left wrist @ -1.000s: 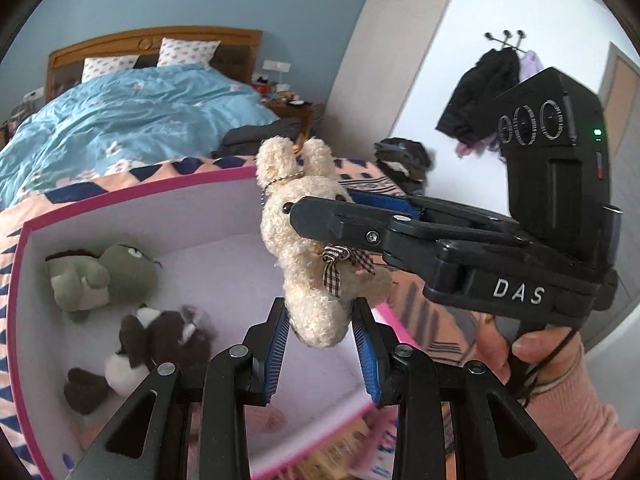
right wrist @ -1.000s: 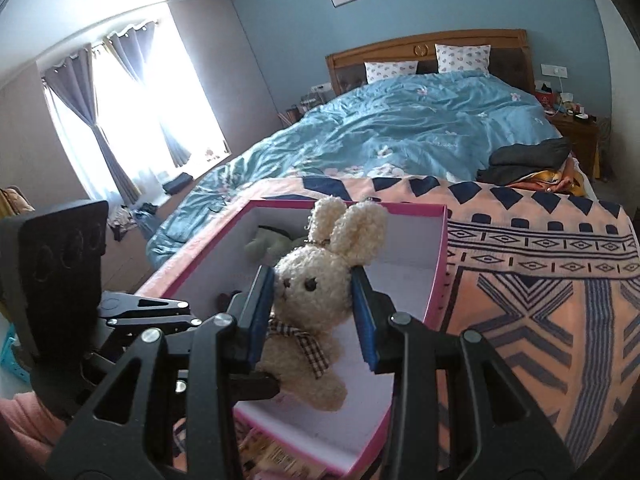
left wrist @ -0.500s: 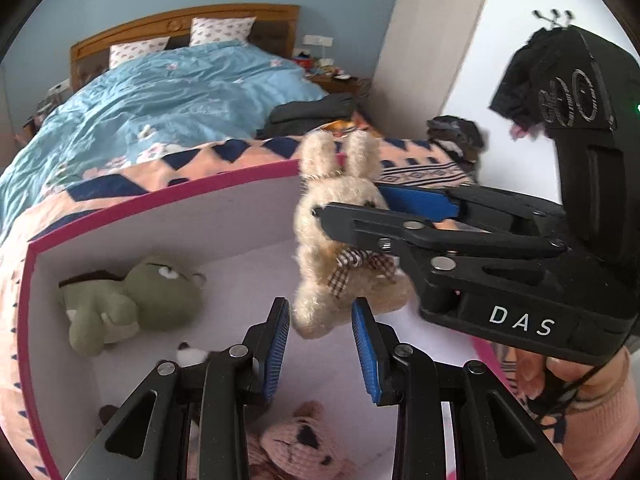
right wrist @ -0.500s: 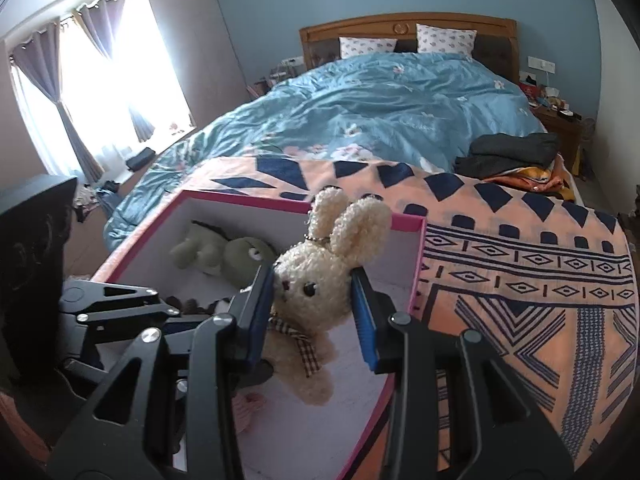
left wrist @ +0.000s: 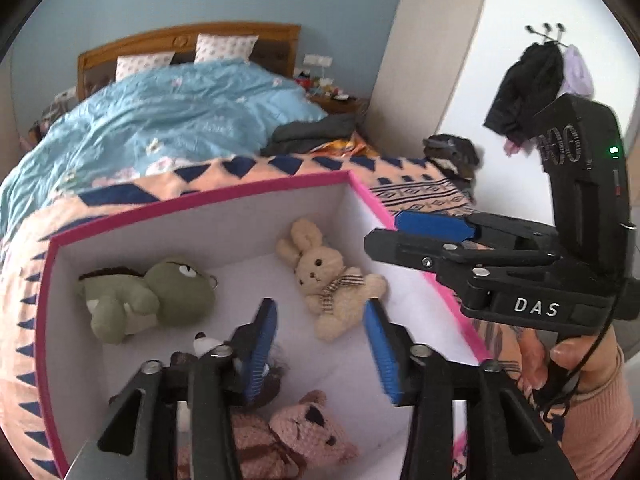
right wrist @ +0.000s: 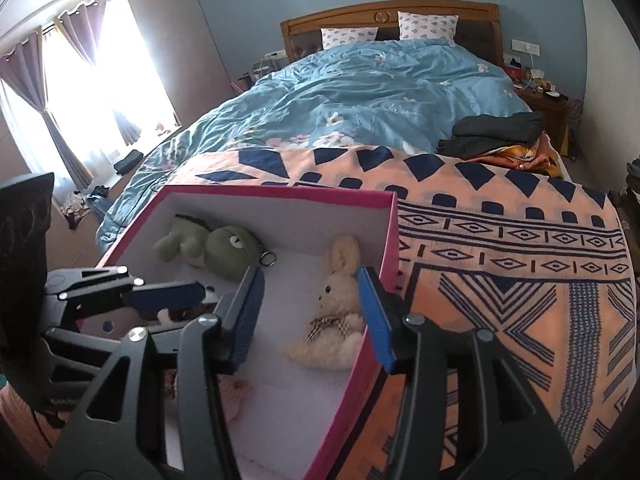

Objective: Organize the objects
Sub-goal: 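Carry the bunny over the pink box and open the left gripper, then move the left gripper down to the pink drawstring pouch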

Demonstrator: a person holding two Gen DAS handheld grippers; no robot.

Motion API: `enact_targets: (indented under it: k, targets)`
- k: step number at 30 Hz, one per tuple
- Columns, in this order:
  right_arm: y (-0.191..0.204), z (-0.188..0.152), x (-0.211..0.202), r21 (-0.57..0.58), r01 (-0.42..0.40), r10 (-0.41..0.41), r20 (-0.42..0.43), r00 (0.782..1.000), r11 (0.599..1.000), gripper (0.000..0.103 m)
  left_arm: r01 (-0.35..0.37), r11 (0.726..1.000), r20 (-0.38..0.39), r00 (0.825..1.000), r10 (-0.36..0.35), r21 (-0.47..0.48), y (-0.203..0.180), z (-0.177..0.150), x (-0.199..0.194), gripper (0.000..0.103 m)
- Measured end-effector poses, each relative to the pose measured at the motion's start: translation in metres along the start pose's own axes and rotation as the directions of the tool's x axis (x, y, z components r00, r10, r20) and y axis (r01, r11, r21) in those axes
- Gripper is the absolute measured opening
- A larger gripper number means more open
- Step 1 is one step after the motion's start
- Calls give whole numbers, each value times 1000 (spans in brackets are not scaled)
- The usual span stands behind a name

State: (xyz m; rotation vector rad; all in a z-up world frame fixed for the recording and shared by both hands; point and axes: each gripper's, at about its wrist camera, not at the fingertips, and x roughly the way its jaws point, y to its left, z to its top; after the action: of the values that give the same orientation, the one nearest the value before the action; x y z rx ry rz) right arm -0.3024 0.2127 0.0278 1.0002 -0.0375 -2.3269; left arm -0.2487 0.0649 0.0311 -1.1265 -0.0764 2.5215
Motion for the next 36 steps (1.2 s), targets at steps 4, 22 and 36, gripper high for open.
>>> enact_targets:
  k: [4,22,36]
  targets:
    - [8,-12,-22,-15,-44,44,22,999,999,52,34,998,58,998,-37,46,-13,-13,-29,56]
    - [58,-123,-93,-104,-133,135,21,991,986,60,58,975,101,992,-81,213,-67,-117,-96,58]
    - [58,-189,-96,-10,-174,173,-47,984,985,60,76,993,-83,994,-69,86,-56,-192,-56,58]
